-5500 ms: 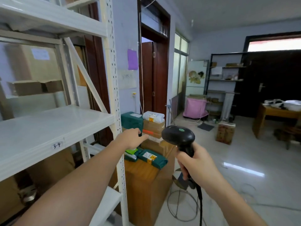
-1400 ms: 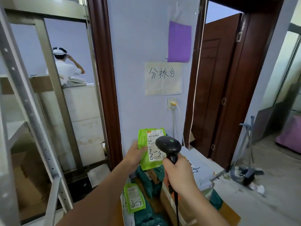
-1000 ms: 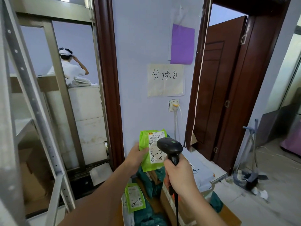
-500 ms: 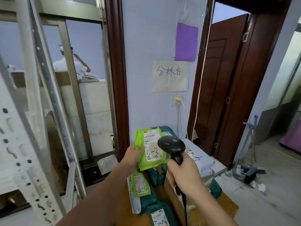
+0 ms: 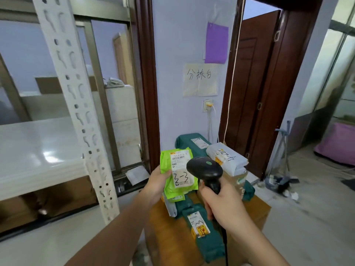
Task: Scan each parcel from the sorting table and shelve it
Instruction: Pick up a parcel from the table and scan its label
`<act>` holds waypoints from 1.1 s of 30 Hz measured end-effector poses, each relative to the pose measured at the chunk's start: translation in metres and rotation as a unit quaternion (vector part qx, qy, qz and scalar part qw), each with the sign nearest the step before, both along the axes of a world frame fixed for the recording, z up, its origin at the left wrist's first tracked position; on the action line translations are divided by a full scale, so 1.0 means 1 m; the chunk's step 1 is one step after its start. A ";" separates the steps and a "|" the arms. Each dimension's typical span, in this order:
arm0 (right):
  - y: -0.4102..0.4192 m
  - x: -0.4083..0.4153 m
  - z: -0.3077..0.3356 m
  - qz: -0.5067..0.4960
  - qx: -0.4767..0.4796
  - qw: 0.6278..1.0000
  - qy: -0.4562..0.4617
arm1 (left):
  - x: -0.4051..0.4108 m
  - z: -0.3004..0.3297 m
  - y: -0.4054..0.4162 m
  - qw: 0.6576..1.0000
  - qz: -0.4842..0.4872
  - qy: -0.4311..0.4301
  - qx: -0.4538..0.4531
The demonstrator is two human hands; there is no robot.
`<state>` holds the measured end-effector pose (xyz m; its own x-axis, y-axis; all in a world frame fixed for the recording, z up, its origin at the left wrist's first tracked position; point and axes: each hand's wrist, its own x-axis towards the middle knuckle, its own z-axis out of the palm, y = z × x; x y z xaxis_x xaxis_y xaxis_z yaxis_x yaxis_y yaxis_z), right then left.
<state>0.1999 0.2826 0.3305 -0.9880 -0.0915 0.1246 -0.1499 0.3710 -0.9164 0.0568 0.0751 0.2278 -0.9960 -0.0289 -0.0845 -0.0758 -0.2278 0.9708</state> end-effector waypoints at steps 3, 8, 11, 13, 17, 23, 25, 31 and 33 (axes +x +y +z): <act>-0.004 0.020 0.005 0.021 0.010 1.000 0.001 | 0.030 0.009 -0.011 1.000 0.014 0.004 -0.006; -0.006 0.048 0.012 0.080 0.014 0.997 0.015 | 0.086 0.029 -0.027 0.997 0.075 0.013 0.006; -0.010 0.068 0.012 0.134 0.015 0.991 0.015 | 0.129 0.035 -0.038 0.992 0.121 0.005 0.020; -0.016 0.082 0.011 0.174 0.022 0.984 0.016 | 0.159 0.035 -0.050 0.989 0.148 0.002 0.020; -0.040 0.111 0.009 0.243 0.030 0.970 0.009 | 0.230 0.036 -0.078 0.975 0.220 0.010 0.027; -0.102 0.166 0.012 0.363 0.015 0.932 0.006 | 0.351 0.046 -0.132 0.939 0.343 0.008 0.008; -0.124 0.187 0.017 0.398 0.020 0.917 0.013 | 0.392 0.053 -0.152 0.923 0.384 0.008 0.010; -0.193 0.259 0.030 0.466 0.008 0.885 0.004 | 0.509 0.077 -0.214 0.867 0.497 0.021 0.011; -0.208 0.273 0.033 0.477 0.010 0.879 -0.001 | 0.533 0.084 -0.227 0.859 0.511 0.024 0.013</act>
<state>0.4732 0.0748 0.3636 -0.4598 -0.8809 0.1120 -0.4010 0.0934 -0.9113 0.5902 -0.1521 0.3116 -0.4533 -0.8895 -0.0570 0.2175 -0.1724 0.9607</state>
